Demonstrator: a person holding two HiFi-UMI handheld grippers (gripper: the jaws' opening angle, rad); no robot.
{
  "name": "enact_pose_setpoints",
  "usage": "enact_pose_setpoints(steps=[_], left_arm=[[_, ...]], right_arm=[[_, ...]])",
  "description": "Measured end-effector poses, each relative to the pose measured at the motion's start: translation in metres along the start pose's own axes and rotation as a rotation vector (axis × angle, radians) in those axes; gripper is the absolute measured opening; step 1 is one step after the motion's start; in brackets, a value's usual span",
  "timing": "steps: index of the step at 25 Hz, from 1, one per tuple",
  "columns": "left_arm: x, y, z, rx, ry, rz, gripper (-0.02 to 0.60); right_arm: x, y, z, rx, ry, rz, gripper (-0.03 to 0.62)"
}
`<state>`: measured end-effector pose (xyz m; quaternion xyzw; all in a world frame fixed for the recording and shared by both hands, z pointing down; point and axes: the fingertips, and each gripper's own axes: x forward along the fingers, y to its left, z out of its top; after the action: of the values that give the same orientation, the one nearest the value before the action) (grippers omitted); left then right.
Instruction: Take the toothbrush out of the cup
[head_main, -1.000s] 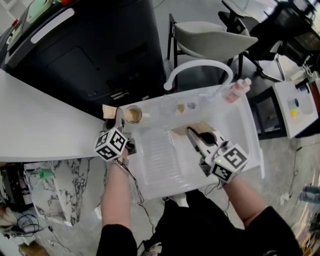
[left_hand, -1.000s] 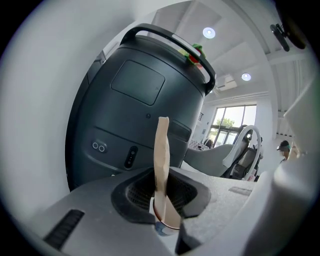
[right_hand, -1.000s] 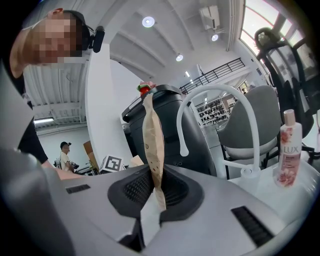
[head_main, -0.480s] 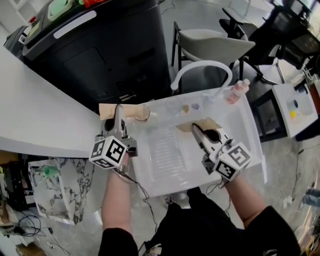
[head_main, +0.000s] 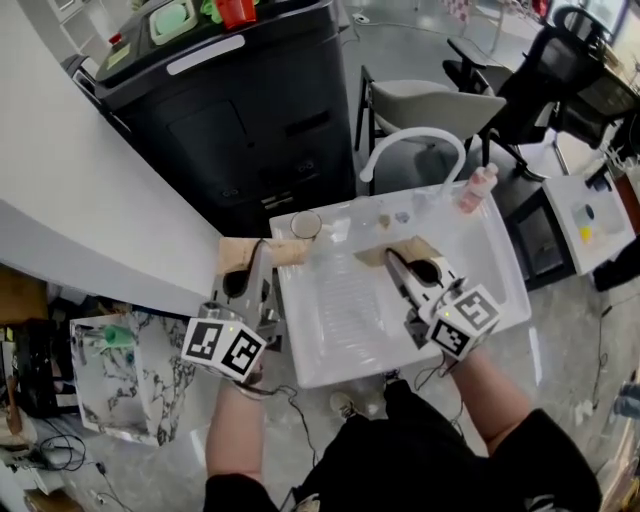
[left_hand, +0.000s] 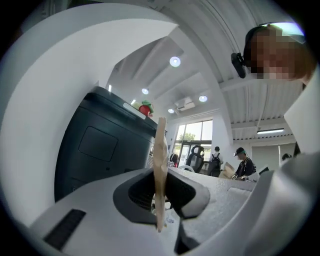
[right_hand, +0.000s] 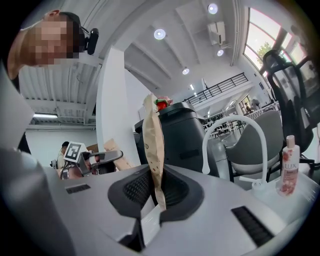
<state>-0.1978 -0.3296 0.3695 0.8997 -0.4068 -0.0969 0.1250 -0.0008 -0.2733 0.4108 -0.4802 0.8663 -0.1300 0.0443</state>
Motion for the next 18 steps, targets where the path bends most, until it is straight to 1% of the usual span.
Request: enact_pose_setpoints(steps=[5, 7, 9, 12, 15, 18], left_arm=[[-0.046, -0.020, -0.006, 0.088, 0.045, 0.006, 0.032], [-0.064, -0.028, -0.013, 0.109, 0.066, 0.001, 0.032], [-0.080, -0.035, -0.021, 0.118, 0.085, -0.007, 0.032], [-0.100, -0.044, -0.031, 0.112, 0.105, -0.015, 0.032], [-0.117, -0.051, -0.040, 0.107, 0.125, -0.019, 0.032], [-0.129, -0.061, -0.052, 0.120, 0.149, -0.024, 0.032]], right_arm=[[-0.002, 0.033, -0.001, -0.006, -0.014, 0.004, 0.028], [-0.005, 0.046, -0.004, -0.010, -0.017, 0.004, 0.028], [-0.009, 0.057, -0.007, -0.012, -0.020, 0.002, 0.028], [-0.016, 0.072, -0.012, -0.014, -0.020, -0.004, 0.028], [-0.026, 0.084, -0.016, -0.019, -0.015, -0.020, 0.028], [-0.041, 0.091, -0.021, -0.022, -0.013, -0.040, 0.028]])
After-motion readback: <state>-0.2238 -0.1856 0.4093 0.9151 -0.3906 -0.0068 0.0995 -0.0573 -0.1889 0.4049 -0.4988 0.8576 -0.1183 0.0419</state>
